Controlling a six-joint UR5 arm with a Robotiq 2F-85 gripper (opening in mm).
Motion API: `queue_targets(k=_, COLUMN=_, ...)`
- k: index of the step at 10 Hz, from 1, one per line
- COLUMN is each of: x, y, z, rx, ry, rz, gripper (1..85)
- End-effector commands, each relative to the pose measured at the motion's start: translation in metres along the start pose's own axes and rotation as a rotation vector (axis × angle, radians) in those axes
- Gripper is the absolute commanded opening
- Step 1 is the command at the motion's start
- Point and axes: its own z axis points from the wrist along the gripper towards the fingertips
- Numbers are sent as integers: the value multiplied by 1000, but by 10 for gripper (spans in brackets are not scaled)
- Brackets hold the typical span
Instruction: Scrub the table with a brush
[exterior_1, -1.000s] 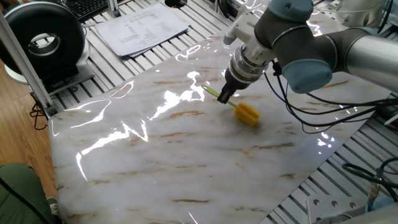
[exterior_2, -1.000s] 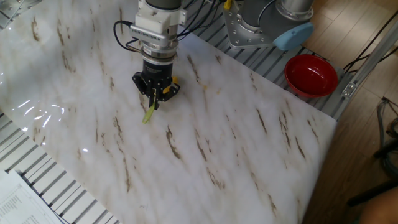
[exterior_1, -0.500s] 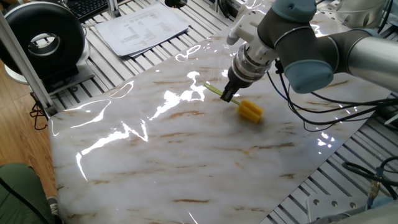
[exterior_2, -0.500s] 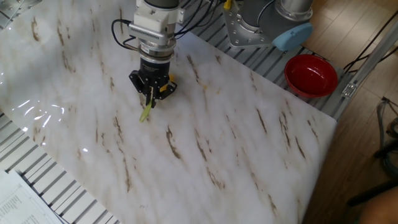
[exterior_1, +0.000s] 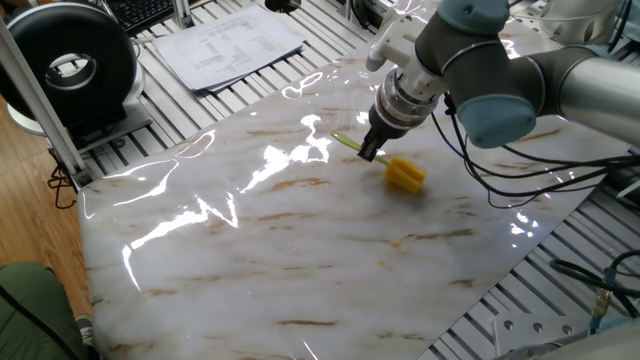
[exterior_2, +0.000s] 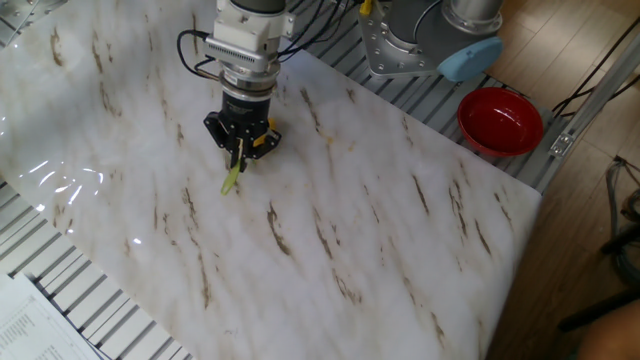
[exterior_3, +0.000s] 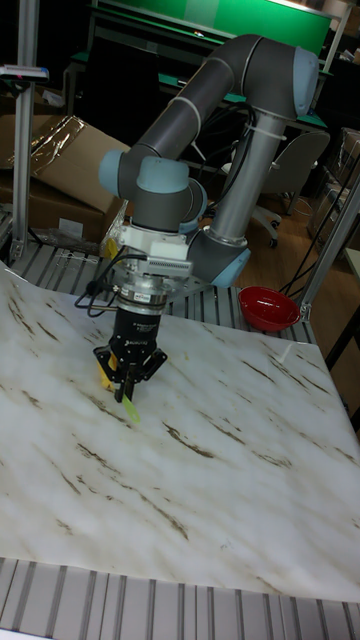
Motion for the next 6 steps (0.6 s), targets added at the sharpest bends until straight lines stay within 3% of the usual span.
queue_targets(k=1, x=2, y=-10, z=-8, rx=0, ry=23, rz=6, gripper=10)
queue_targets(k=3, x=2, y=-15, z=-7, rx=12, ry=29, rz=6, gripper=10)
queue_targets(k=6, x=-16, y=-12, z=12, rx=5, ry=-44, rz=8, gripper=10)
